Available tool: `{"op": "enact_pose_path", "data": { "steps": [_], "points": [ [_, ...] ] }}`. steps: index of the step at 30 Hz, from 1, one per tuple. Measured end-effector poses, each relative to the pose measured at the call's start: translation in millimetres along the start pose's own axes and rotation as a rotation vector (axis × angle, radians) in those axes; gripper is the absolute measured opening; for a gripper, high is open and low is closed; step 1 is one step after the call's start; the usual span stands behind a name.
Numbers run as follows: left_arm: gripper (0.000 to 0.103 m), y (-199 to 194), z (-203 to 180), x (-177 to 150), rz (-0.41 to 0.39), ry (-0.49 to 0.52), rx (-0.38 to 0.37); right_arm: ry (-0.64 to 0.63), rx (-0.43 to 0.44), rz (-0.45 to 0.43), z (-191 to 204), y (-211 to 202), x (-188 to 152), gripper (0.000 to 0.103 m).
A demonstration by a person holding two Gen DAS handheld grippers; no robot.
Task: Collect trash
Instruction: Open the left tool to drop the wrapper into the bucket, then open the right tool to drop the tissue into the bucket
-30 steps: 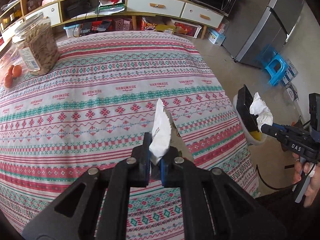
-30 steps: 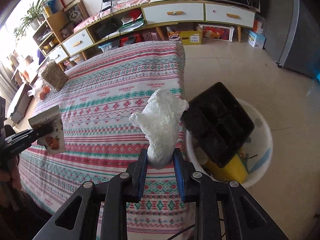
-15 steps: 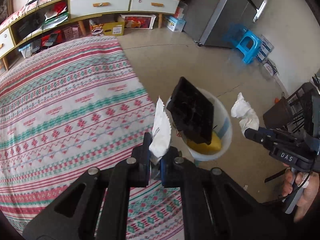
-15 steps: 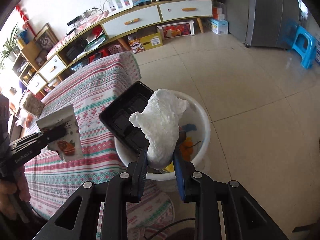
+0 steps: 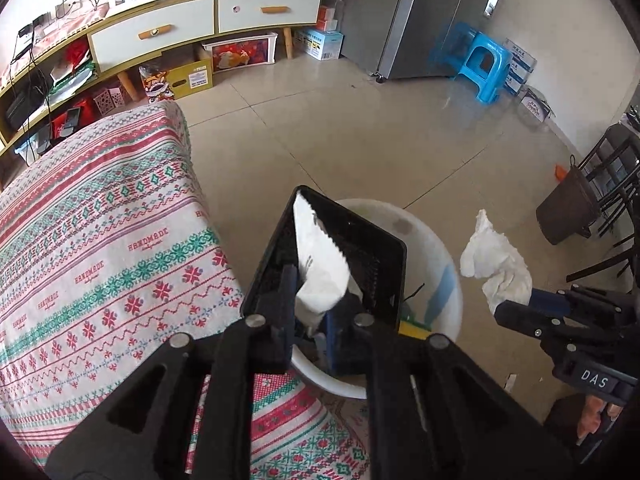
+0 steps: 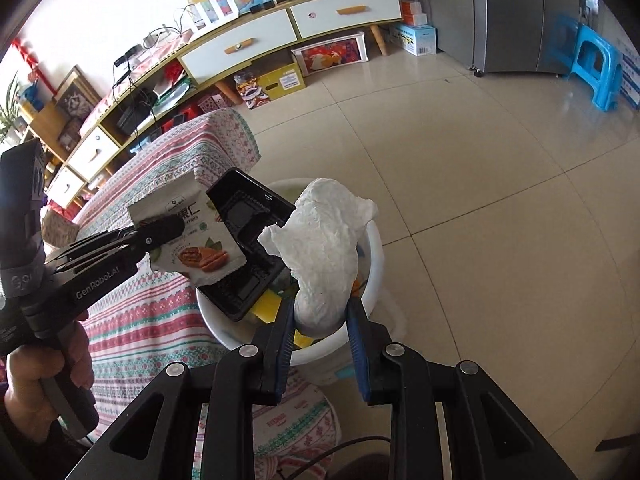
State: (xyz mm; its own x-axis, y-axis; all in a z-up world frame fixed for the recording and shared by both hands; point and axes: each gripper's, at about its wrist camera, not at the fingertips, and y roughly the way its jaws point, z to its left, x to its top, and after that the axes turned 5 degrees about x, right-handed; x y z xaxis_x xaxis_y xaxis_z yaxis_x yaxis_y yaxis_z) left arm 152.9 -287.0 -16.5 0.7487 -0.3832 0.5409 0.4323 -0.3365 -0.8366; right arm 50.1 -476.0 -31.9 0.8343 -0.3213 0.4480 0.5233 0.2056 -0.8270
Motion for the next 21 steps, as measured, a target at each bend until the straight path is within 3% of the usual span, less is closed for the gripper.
{"op": "enact_pose_path", "data": {
  "steps": [2,4,9,14,20,21],
  "points": [
    [0.045,-2.3,2.5,-1.1,-0.003,-0.015,-0.002,0.014,-0.001,0.003,-3.6,0.7,-0.4,0.027],
    [0.055,-8.4,5.3,-2.7,-0.018,-0.026,-0.004,0.031,-0.001,0.008,-5.8,2.0,-0.6,0.028],
    [0.059,-25.7,11.1,-4.7,-0.041,-0.019,-0.015,0.041,-0.004,0.017,-6.4,5.6,-0.5,0.028],
    [0.074,-49.7,27.0,-17.0,-0.078,-0.017,-0.013,0.058,-0.004,0.026,-5.8,13.0,1.8,0.029],
    [0.080,-65.4,52.8,-41.2,-0.065,-0.050,0.002,0.087,0.008,0.029,-4.8,25.3,5.7,0.030],
    [0.081,-67.6,56.6,-45.7,-0.062,-0.058,0.007,0.090,0.010,0.037,-4.2,28.2,5.5,0.034]
  ]
}}
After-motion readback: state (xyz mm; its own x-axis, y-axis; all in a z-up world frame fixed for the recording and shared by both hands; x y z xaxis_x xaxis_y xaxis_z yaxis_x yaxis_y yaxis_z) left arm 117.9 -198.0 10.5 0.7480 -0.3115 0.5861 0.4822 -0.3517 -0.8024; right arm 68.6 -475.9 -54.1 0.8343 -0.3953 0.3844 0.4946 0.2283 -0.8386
